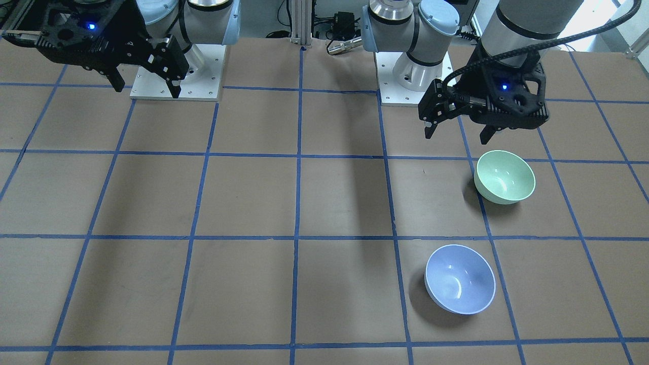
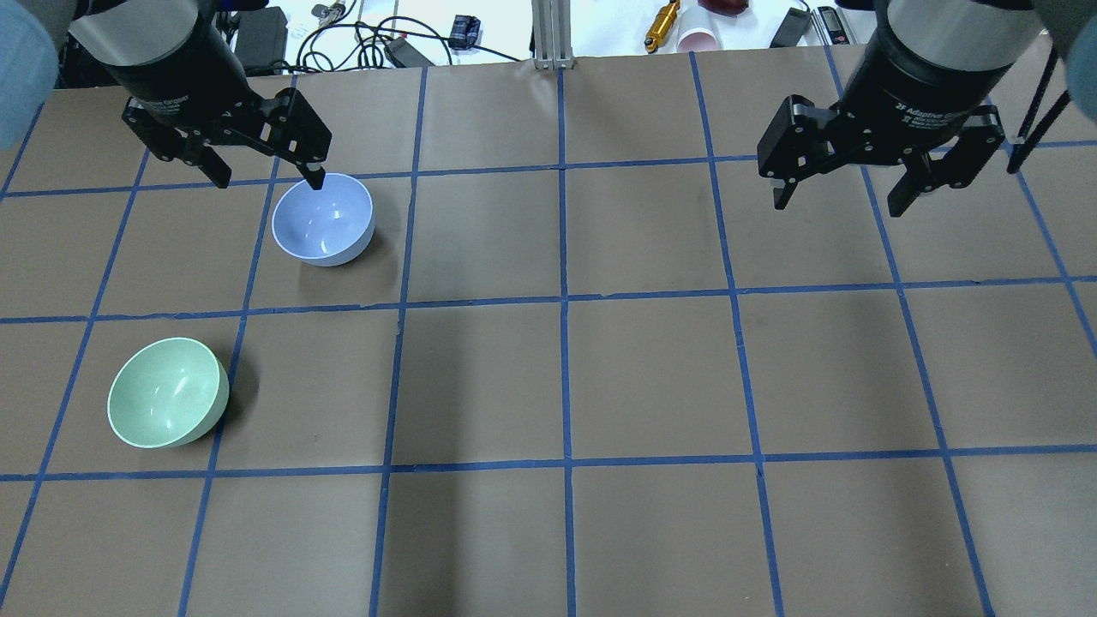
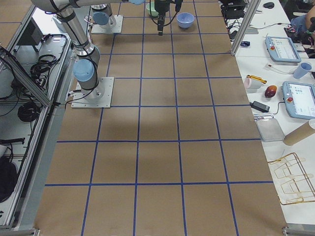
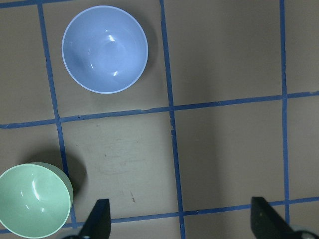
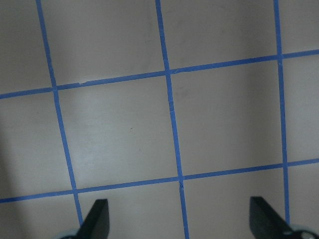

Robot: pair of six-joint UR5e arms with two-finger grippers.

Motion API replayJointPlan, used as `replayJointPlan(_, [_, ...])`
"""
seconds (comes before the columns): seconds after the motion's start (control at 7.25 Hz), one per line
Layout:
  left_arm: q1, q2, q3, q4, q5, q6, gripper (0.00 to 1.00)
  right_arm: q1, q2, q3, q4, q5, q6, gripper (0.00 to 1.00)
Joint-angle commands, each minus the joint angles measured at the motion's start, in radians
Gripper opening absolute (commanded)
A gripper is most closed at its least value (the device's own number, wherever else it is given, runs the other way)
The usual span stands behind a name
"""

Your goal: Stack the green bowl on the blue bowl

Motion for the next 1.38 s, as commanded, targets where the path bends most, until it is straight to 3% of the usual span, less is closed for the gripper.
replayJointPlan(0.0, [0.002,-0.01,-0.001,0.0,0.001,-0.002,1.0,0.0,0.0,-0.001,0.0,0.0,0.0,1.0])
replayJointPlan(0.55, [0.034,0.006,-0.013,-0.013,0.007,0.016,1.0,0.0,0.0,-0.001,0.001,0.0,0.0,1.0])
replayJointPlan(0.97, [0.194,0.01,-0.041,-0.067,0.004,0.128,1.0,0.0,0.0,0.0,0.0,0.0,0.0,1.0])
replayJointPlan(1.24, [0.347,0.003,-0.119,-0.05,0.002,0.351,1.0,0.0,0.0,0.0,0.001,0.0,0.0,1.0])
